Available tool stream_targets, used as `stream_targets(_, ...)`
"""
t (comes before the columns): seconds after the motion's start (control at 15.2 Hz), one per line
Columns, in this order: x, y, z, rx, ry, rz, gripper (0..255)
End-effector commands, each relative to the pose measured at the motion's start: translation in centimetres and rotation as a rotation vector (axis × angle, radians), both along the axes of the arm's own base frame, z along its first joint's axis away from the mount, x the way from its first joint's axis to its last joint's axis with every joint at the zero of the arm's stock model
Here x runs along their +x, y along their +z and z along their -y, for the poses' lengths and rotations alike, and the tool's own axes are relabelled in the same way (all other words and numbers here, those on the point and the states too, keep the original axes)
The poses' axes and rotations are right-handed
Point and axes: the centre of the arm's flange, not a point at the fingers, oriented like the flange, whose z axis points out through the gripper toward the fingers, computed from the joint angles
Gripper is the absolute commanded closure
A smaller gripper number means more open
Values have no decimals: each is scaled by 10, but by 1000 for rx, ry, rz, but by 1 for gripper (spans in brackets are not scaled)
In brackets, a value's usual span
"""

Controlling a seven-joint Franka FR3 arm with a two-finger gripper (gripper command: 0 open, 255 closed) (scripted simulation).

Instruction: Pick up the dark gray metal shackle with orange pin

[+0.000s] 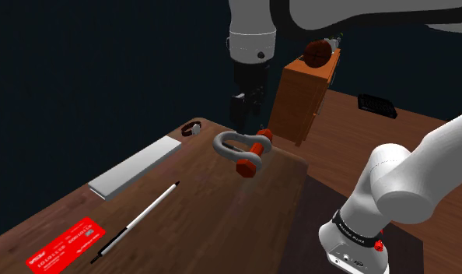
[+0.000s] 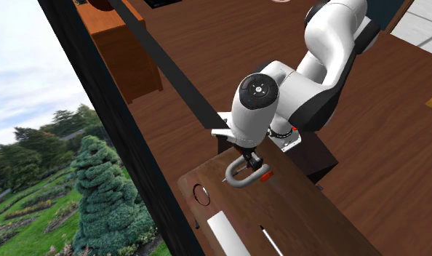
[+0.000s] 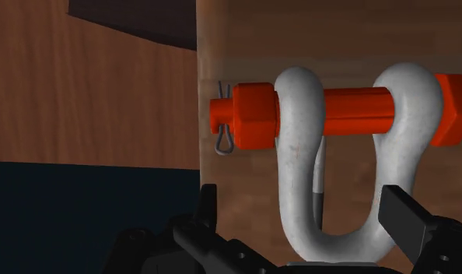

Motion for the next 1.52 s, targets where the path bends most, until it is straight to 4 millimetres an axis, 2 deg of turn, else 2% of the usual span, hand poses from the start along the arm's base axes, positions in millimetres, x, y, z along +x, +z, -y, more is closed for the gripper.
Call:
stream_targets(0.0, 0, -12, -3, -1, 5, -5, 0)
stream_targets(0.33, 0, -41, -3, -1, 5, -5, 0)
stream_targets(0.46, 0, -41, -3, -1, 5, -5, 0)
stream_targets(0.53, 0, -40, -3, -1, 5, -5, 255)
stream_targets(1.12, 0, -41, -3, -1, 5, -5, 255)
stream_targets(1.45, 0, -15, -3, -1, 5, -5, 255)
